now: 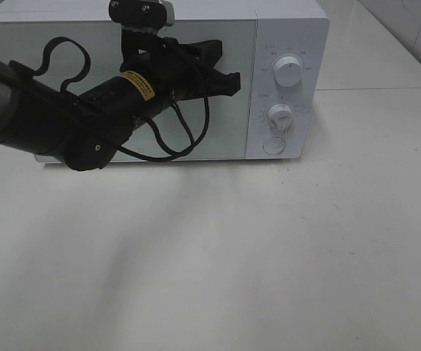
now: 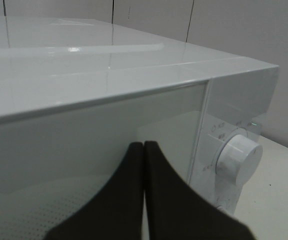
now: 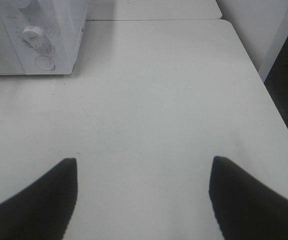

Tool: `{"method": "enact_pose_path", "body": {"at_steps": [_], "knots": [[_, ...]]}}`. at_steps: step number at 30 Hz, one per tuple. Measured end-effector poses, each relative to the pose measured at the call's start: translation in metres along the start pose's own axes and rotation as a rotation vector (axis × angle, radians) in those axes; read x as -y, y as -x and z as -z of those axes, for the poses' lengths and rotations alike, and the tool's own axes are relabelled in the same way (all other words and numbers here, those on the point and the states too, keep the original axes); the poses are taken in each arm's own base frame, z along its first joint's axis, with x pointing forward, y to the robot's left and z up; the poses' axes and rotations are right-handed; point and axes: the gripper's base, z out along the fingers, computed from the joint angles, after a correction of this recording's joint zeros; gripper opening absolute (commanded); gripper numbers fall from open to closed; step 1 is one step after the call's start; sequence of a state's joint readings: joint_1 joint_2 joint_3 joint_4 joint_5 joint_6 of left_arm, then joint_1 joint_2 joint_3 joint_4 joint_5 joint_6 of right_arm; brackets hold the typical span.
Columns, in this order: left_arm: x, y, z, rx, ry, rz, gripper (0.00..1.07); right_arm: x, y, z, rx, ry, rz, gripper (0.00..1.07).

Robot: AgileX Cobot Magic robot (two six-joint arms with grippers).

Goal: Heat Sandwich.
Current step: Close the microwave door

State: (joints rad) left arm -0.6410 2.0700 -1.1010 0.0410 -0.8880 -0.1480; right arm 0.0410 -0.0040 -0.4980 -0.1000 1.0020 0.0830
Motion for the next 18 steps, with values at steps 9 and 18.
{"method": "enact_pose_path", "body": {"at_steps": [9, 18], "knots": [[0.004, 0.002, 0.006, -0.006, 0.017, 0.027, 0.0, 0.0, 0.0, 0.0, 0.0, 0.0, 0.0, 0.71], [0.023, -0.007, 0.026, -0.067, 0.004, 0.054, 0.0, 0.0, 0.0, 0.0, 0.001, 0.0, 0.0, 0.71]]}}
